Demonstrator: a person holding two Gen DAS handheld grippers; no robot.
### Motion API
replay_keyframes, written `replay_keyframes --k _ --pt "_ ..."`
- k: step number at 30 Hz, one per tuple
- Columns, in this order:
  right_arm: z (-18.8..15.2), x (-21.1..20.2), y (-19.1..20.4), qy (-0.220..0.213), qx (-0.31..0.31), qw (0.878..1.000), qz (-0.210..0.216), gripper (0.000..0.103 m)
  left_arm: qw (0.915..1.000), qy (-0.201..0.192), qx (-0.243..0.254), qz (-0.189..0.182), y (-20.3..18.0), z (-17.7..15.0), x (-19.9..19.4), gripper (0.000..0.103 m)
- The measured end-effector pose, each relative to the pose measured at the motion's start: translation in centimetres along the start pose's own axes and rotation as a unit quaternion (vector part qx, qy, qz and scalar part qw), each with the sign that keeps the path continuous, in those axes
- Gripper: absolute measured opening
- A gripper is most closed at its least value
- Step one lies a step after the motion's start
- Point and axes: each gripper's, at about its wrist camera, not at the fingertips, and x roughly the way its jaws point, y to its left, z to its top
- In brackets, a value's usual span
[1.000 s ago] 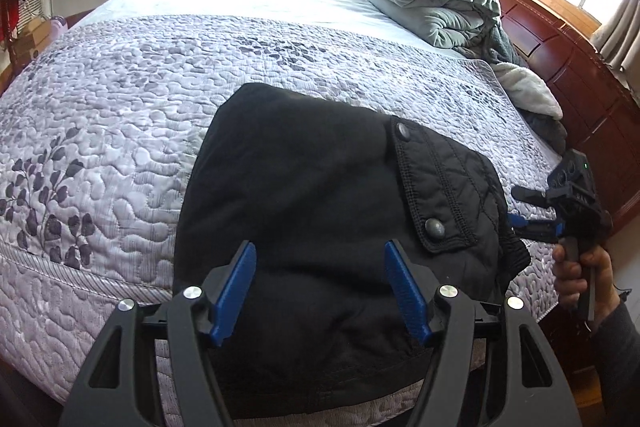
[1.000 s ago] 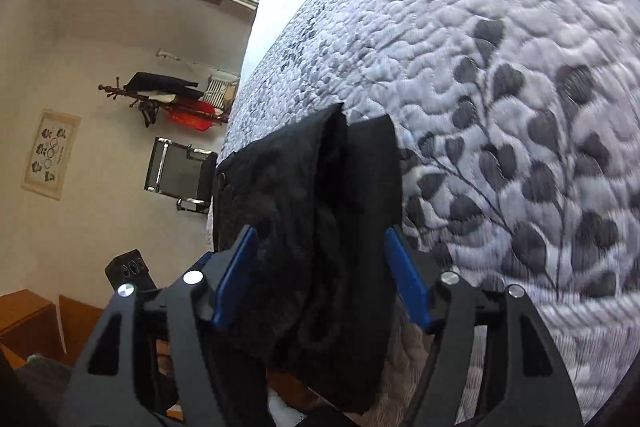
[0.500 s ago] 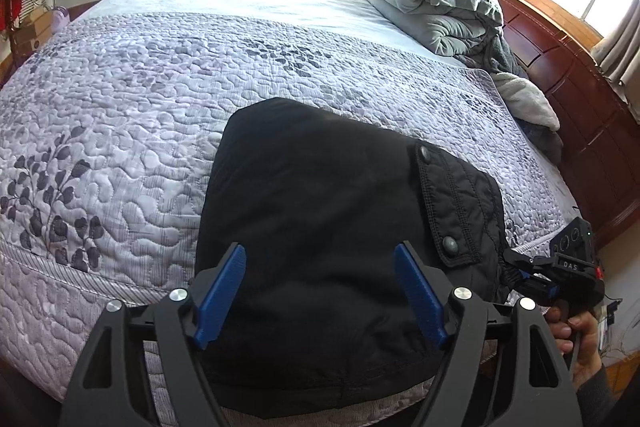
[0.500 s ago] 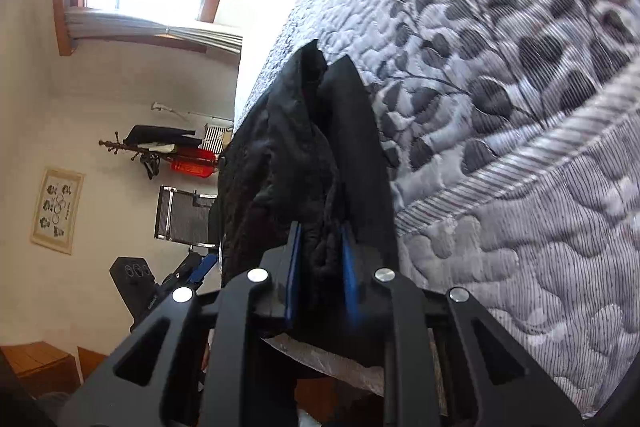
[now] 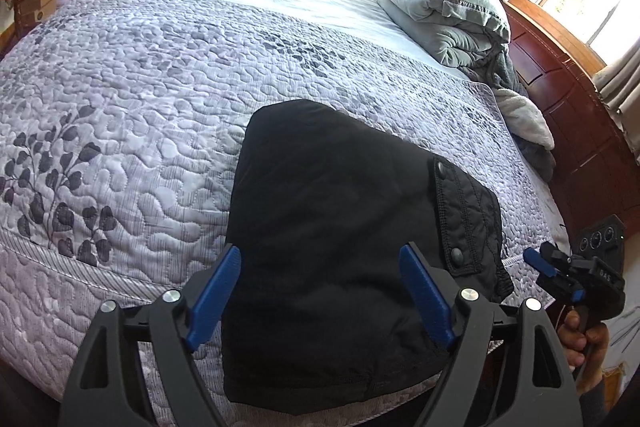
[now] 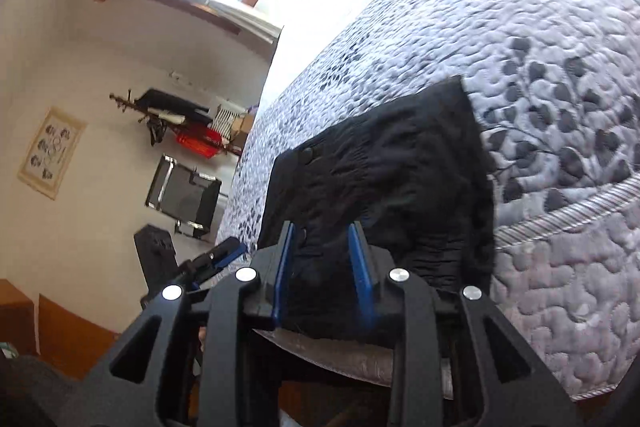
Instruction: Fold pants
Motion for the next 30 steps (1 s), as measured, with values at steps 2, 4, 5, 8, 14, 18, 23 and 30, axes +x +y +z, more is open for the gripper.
replay_keyframes --k 2,4,5,8,14,18,23,30 --pt "-0.4 2.7 -0.6 0.032 0.007 0.999 -0.024 0.029 0.9999 0.003 -0.010 -0.005 0.6 0.1 -0.1 0.084" --pt "-1.7 4.4 -2.3 0.065 0.003 0.995 -0.075 0.006 0.9999 0.002 -0.012 0.000 1.1 0.1 -0.2 0.084" --pt "-2.1 4.5 -3.3 0.070 0.010 0.993 -0.091 0.000 0.9999 0.002 -0.012 0.000 1.4 0.2 -0.3 0.085" --pt "-2.6 3.2 -4.9 0.068 0.050 0.994 -0.065 0.000 1.0000 0.003 -0.008 -0.001 2.2 0.7 -0.2 0.086" --pt "1.9 0.1 -2.7 -0.004 0.055 0.998 -0.001 0.040 0.9998 0.012 -0.005 -0.018 3.2 2.8 1.2 0.089" --pt "5.8 2.1 -4.2 -0.004 0.073 0.997 0.012 0.040 0.9973 0.050 -0.025 -0.047 4.1 4.6 3.3 0.090" --pt "7.5 4.8 -8.4 0.045 0.091 0.993 -0.059 0.000 0.9953 0.080 -0.022 -0.050 5.1 6.0 4.8 0.091" --pt "6.7 -0.7 -8.5 0.011 0.099 0.992 -0.075 0.096 0.9852 0.136 -0.044 -0.094 8.4 7.6 6.0 0.091"
